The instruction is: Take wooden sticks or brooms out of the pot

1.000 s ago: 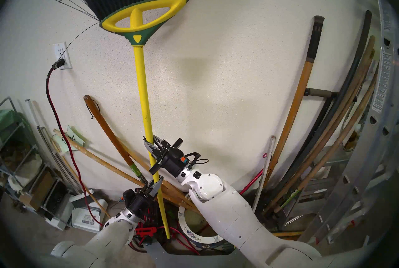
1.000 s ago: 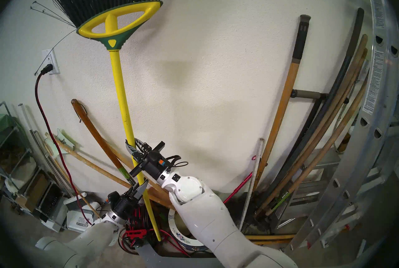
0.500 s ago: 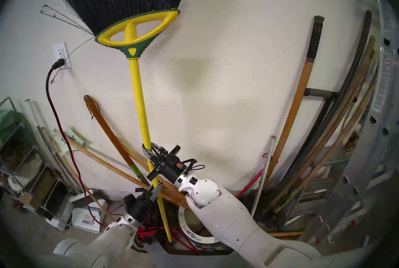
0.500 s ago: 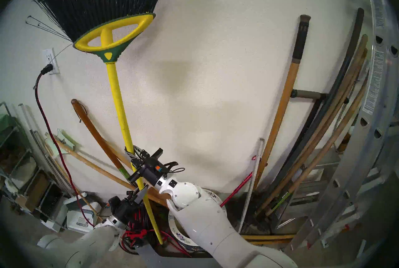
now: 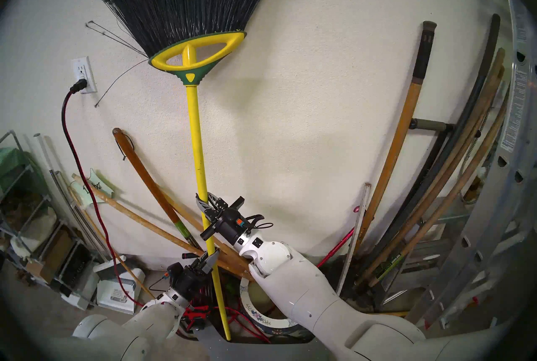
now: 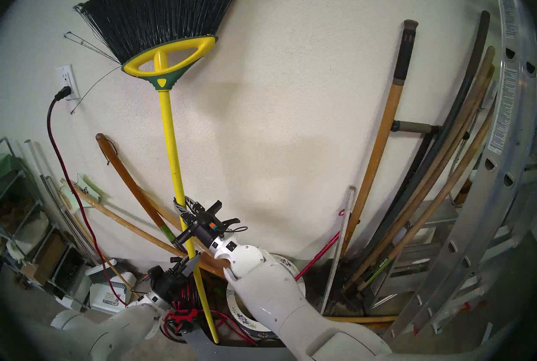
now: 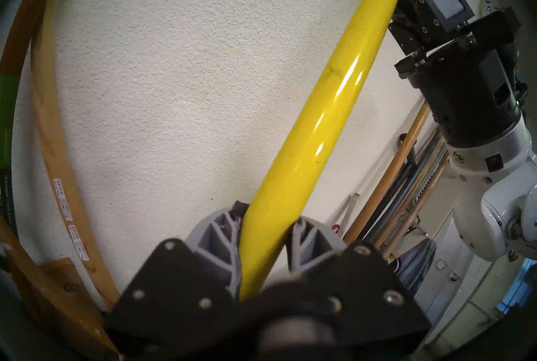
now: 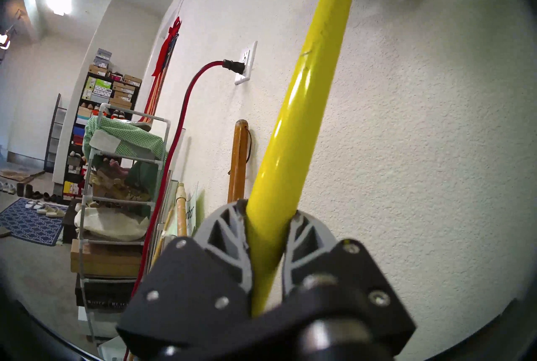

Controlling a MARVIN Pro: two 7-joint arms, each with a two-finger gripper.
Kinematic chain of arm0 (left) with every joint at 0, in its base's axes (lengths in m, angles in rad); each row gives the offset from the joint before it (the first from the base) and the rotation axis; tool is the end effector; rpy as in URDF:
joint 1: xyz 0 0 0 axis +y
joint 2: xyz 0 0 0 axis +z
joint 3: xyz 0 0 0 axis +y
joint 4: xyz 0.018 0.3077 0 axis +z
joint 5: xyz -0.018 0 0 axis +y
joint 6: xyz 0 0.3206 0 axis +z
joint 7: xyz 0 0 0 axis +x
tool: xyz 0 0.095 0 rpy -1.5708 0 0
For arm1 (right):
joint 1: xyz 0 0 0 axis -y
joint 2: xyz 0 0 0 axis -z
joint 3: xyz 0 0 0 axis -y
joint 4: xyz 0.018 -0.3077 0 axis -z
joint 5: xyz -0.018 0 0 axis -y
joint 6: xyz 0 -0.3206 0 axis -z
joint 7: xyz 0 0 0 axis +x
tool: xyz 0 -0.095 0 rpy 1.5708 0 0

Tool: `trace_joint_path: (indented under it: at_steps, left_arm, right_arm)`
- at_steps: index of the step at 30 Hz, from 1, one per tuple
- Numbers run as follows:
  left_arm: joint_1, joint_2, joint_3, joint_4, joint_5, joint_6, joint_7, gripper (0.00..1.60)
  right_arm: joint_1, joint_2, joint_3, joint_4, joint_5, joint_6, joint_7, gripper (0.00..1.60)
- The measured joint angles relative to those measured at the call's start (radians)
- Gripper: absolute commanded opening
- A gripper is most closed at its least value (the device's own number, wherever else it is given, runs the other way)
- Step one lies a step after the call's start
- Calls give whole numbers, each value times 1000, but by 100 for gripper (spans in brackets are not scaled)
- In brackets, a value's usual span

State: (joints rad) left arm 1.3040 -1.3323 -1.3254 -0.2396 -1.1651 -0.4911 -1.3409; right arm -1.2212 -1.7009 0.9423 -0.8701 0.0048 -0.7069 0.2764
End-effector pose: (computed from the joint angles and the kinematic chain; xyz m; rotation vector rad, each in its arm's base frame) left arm 0.3137 0.0815 -0.5561 1.6421 0.1054 1.5625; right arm 0.4157 0.2889 -0.3745 -1.2998 -0.8531 -2.0012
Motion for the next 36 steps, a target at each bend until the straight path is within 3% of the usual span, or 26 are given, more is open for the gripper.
trace_joint_path:
  at_steps: [15, 36]
  left_arm:
    - [-45, 0, -5, 63, 9, -12, 14, 0]
    - [-112, -12, 11, 121, 60, -13, 108, 0]
  right_arm:
    - [94, -88, 25, 210, -65, -90, -62, 0]
    - [202, -136, 69, 381, -140, -96, -121, 0]
